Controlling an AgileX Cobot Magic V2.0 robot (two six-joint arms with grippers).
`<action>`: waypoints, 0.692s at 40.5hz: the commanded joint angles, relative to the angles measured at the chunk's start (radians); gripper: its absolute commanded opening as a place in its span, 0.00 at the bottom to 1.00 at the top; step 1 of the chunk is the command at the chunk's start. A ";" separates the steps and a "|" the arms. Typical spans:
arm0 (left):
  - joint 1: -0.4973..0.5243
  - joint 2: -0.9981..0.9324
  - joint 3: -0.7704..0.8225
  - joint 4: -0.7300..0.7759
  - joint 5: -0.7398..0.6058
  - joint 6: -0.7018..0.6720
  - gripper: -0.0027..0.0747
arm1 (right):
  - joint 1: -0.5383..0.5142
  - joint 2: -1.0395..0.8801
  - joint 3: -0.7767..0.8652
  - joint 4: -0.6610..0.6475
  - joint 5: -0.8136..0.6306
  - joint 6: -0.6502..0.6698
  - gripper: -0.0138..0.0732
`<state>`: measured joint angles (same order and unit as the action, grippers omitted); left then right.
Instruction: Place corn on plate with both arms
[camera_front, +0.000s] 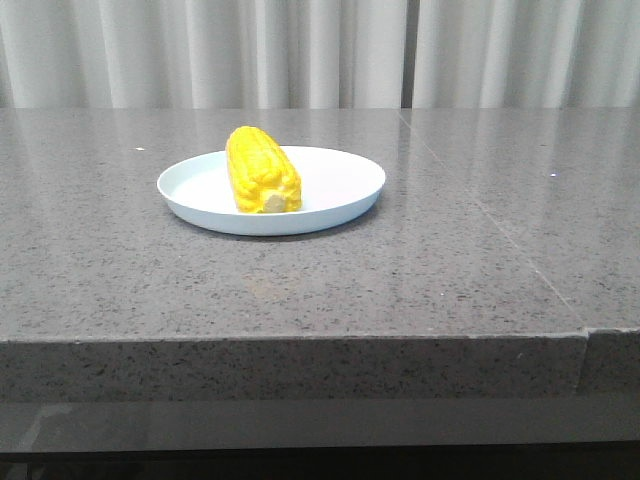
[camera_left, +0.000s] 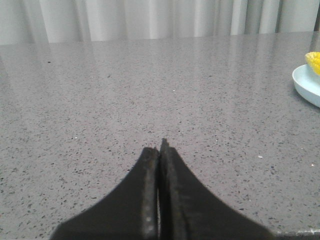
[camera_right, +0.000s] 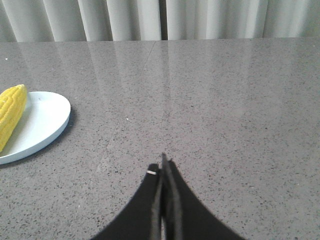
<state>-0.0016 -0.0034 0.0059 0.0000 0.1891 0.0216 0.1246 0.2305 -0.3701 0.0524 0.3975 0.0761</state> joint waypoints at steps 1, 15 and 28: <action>0.000 -0.020 0.002 -0.010 -0.086 0.000 0.01 | -0.006 0.006 -0.026 -0.011 -0.088 -0.001 0.02; 0.000 -0.020 0.002 -0.010 -0.086 0.000 0.01 | -0.031 -0.040 0.080 -0.066 -0.203 -0.001 0.02; 0.000 -0.020 0.002 -0.010 -0.086 0.000 0.01 | -0.115 -0.199 0.322 -0.040 -0.244 -0.001 0.02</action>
<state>-0.0016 -0.0034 0.0059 0.0000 0.1891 0.0216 0.0239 0.0495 -0.0536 0.0067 0.2453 0.0761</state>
